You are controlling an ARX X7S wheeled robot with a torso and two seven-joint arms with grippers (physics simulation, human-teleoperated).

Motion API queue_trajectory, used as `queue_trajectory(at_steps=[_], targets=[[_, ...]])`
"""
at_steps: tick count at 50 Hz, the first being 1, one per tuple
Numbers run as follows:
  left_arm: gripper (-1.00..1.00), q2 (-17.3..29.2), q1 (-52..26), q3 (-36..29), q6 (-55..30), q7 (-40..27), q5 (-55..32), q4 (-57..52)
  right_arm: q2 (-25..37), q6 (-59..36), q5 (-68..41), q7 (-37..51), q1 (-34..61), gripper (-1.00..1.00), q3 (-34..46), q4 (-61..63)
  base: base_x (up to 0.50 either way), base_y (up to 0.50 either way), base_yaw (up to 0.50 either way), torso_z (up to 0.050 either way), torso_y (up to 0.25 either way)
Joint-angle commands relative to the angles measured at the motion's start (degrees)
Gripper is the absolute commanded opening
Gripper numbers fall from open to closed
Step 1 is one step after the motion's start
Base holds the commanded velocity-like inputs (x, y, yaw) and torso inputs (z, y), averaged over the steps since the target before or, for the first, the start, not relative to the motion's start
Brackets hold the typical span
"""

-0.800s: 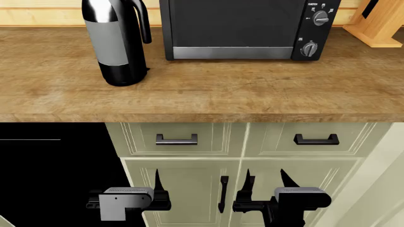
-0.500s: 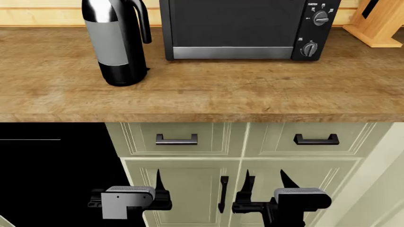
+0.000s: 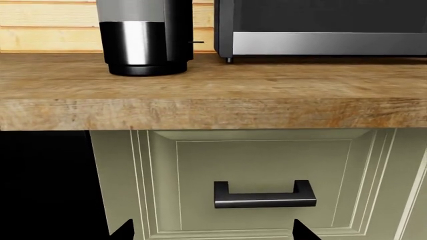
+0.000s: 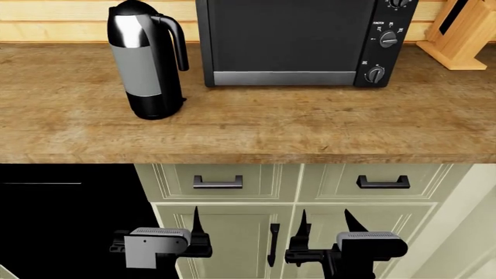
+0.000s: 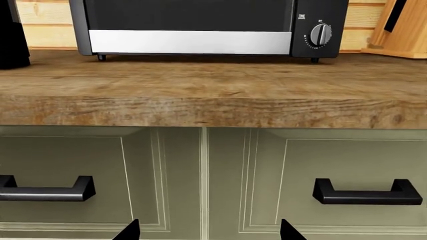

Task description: Press down the lever to turn on the electric kettle.

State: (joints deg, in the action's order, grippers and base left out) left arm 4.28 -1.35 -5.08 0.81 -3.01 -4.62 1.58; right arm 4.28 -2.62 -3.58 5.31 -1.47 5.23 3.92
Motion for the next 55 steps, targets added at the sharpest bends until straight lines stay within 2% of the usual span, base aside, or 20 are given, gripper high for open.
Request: queue_trajectory(at_steps=[1, 19, 24, 32, 41, 55], targets=[[1.00, 0.8, -0.4, -0.9, 1.1, -0.6, -0.9, 1.1, 0.9, 0.0, -0.6, 1.0, -0.1, 1.00, 1.0, 0.2, 0.00, 0.00, 0.00, 0.050, 0.000], [1.00, 1.9, 0.2, -2.3, 0.3, -2.2, -2.0, -0.9, 2.1, 3.3, -1.9, 1.5, 1.6, 1.00, 2.0, -4.6, 0.00, 0.00, 0.00, 0.050, 0.000], [1.00, 2.0, 0.6, -1.8, 1.7, -2.3, -3.5, -1.5, 2.4, 3.9, -5.1, 1.1, 0.3, 1.00, 0.8, -1.4, 0.00, 0.00, 0.00, 0.019, 0.000], [1.00, 4.3, 1.7, 0.2, -5.7, -4.8, -6.3, -16.3, 5.1, -4.5, -9.1, 2.8, -1.1, 1.00, -1.4, 11.9, 0.00, 0.00, 0.00, 0.000, 0.000], [1.00, 6.5, -1.3, 1.8, -15.1, -7.8, -7.8, -26.0, 8.2, -16.2, -12.1, 5.4, 0.4, 1.00, -1.9, 24.6, 0.00, 0.00, 0.00, 0.000, 0.000], [1.00, 11.0, -13.7, 4.4, -36.5, -11.5, -11.6, -36.2, 13.2, -38.2, -17.7, 8.6, 11.9, 1.00, -2.9, 37.5, 0.00, 0.00, 0.00, 0.000, 0.000]])
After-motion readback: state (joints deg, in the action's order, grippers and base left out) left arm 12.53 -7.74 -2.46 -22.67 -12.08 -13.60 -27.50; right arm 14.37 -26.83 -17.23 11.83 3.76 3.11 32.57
